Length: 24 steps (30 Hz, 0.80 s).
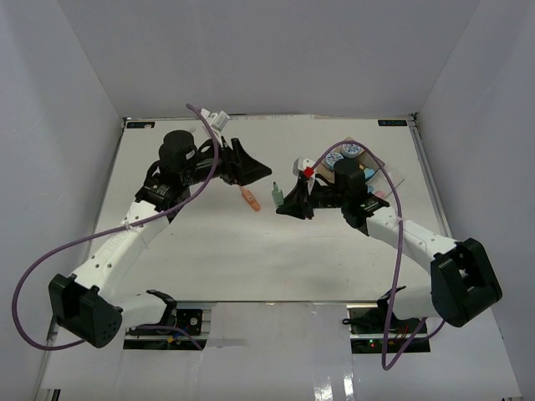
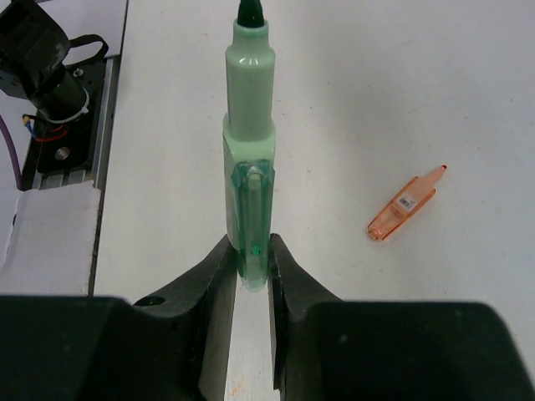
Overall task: Sort the stationery into containers
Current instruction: Close the pen cap on the pen.
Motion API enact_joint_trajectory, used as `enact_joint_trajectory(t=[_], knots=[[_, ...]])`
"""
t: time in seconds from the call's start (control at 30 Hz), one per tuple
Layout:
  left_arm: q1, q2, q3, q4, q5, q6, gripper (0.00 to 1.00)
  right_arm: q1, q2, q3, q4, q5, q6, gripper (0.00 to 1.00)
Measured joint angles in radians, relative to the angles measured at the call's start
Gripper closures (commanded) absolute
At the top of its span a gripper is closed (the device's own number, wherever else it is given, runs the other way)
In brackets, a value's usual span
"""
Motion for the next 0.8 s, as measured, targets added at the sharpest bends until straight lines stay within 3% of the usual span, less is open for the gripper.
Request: enact_joint_trajectory(t=[0.27, 0.8], knots=[[0.000, -0.132, -0.093, -0.013, -0.074, 0.162, 0.26, 0.000, -0.019, -0.003, -0.031, 0.027, 0.031, 0.92], [-0.035, -0.017, -0.116, 0.024, -0.066, 0.264, 0.29, 0.000, -0.019, 0.023, -0.101, 0.027, 0.053, 0.92]])
